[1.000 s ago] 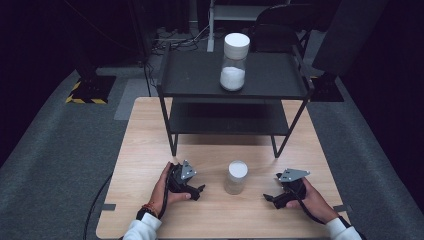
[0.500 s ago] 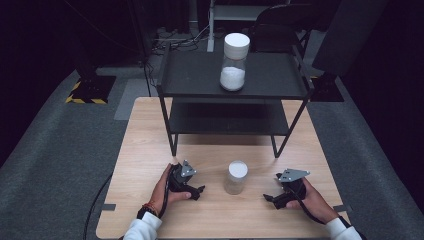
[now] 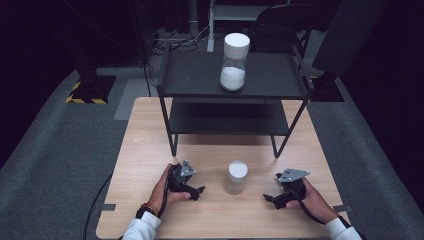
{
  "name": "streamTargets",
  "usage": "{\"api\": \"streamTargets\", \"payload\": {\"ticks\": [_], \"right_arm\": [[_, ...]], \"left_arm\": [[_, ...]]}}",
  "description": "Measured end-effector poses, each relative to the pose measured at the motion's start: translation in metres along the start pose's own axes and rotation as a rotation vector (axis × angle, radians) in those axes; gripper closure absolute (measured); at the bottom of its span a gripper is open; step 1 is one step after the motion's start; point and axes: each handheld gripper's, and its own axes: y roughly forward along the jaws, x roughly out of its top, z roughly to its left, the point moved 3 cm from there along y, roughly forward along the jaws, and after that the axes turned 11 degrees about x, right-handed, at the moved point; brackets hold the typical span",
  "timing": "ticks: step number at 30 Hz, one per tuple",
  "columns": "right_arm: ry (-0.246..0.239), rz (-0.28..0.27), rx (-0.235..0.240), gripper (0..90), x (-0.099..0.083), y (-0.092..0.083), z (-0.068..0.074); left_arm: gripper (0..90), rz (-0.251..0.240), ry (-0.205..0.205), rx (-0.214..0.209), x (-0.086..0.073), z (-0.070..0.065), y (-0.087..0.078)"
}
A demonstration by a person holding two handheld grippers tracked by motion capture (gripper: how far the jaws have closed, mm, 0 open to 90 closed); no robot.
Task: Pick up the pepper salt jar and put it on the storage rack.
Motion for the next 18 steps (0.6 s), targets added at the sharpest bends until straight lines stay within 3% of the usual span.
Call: {"api": "streamTargets", "payload": {"ticks": [5, 10, 18], "right_arm": [[-0.035, -0.009, -0.038, 0.1, 0.000, 0.001, 0.007], [-0.064, 0.019, -0.047, 1.6, 0.007, 0.002, 0.013], [-0.049, -0.037, -0.028, 1.6, 0.014, -0.005, 0.018]], "left_arm": [[1.6, 0.000, 0.000, 0.000, 0.000, 0.000, 0.000], [1.6, 0.000, 0.000, 0.000, 0.000, 0.000, 0.000], [1.6, 0.000, 0.000, 0.000, 0.000, 0.000, 0.000]]}}
